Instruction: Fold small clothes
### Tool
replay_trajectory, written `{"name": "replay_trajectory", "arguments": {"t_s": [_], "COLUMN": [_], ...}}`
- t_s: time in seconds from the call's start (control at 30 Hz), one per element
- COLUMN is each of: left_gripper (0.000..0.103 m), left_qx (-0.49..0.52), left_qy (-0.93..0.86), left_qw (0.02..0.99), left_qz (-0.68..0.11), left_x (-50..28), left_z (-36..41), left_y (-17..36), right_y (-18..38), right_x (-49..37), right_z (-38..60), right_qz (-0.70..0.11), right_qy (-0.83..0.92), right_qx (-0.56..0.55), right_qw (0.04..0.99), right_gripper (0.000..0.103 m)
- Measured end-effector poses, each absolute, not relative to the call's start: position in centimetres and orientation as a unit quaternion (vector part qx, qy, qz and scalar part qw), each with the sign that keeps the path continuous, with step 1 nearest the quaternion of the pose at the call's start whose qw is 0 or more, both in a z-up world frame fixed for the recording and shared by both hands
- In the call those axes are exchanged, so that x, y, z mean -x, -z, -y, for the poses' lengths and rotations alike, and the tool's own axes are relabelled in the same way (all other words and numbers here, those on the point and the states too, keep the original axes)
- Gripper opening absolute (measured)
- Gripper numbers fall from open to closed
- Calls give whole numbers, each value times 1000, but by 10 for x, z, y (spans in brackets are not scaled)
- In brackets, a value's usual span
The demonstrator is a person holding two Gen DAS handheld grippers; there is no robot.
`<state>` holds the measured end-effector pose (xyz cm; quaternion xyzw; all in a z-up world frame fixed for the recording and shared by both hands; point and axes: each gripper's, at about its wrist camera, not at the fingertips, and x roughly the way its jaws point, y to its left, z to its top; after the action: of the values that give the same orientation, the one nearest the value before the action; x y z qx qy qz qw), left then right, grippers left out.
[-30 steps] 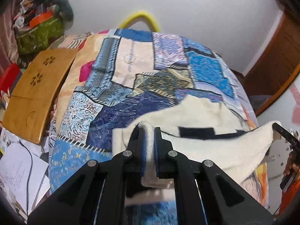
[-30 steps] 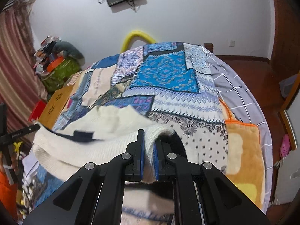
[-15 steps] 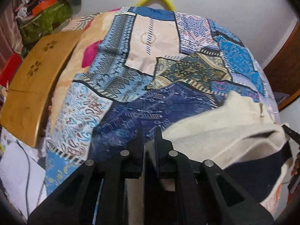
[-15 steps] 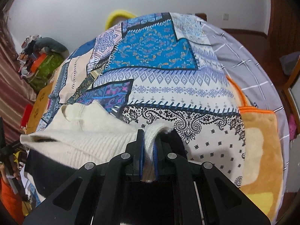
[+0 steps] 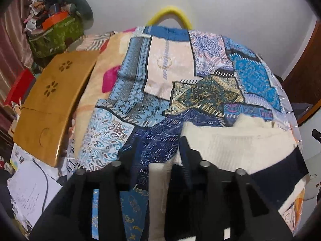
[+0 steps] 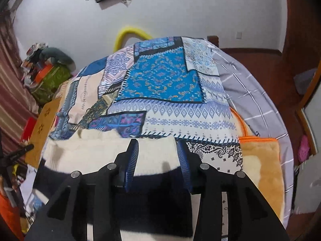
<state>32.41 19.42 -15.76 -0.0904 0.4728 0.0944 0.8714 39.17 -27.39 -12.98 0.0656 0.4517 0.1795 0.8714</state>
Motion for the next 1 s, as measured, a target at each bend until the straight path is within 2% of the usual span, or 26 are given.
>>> {"name": "replay_trajectory", "arguments": {"t_s": [0.13,0.23,0.47,0.83,0.93,1.0], "left_gripper": [50,55,60,59,50,43], "left_qx": [83,67,34,43,71,79], "left_qy": [-81,-71,-52,-57,-51,-52], "left_qw": [876,876,864,842,842,843], "left_qz": [-469,-472,-500,-534,-532,-529], "left_x": [-315,-310,-311,-334,-339,-341], "left_z": [-184,-171,-147,-156,-163,-165], "left_y": [148,148,173,215,219,218], "right_y": [125,129,163,215,217,216], "right_x": [-380,-373,-381,-407,-409,-409], "right_z": [262,255,255,277,272,266], "right_qz": [-449,-451,-486,-544,-541,-537], "right_qy": [-195,-200,-182,-174,-180,-186], "right_qx": [-37,-22,-1,-91,-88,-80], "right_qw": [871,870,855,816,817,819], "right_gripper": [40,53,53,53,51,43]}}
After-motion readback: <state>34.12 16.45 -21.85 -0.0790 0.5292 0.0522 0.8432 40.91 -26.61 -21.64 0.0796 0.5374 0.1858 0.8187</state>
